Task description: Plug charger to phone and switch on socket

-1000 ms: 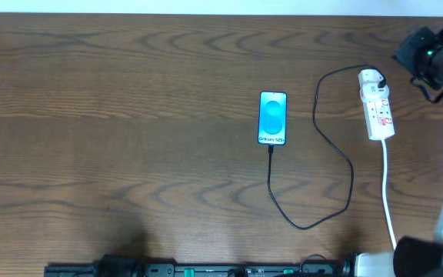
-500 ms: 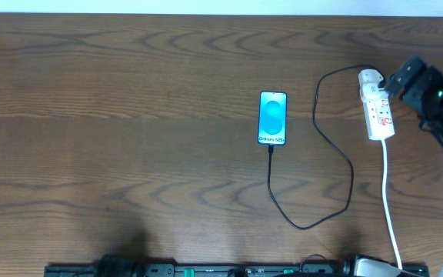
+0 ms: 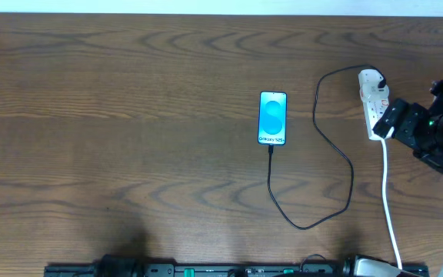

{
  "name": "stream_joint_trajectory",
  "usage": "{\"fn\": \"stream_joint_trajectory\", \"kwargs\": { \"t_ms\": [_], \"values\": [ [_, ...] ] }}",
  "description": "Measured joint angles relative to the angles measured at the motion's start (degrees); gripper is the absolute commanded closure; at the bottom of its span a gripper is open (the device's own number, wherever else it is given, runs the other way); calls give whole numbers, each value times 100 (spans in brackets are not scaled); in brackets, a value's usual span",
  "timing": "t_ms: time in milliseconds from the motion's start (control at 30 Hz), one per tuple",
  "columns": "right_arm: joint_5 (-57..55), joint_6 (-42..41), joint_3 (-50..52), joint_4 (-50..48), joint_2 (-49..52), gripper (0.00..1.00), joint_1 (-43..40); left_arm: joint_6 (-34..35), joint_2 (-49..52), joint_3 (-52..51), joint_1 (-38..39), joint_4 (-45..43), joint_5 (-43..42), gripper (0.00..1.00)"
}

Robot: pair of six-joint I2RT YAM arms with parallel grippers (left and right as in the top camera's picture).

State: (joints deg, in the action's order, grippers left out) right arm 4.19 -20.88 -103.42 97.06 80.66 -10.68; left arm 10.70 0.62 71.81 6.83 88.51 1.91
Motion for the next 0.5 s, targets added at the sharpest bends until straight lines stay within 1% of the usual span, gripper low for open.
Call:
{"fn": "stream_joint_trajectory", "kwargs": {
  "t_ms": [167,333,500],
  "values": [
    [37,367,0,-48,0,1,0,0,0,0,0,0,0,2],
    [328,835,46,-404,0,1,0,0,0,0,0,0,0,2],
    [605,1060,426,-800,0,1,0,0,0,0,0,0,0,2]
  ]
}}
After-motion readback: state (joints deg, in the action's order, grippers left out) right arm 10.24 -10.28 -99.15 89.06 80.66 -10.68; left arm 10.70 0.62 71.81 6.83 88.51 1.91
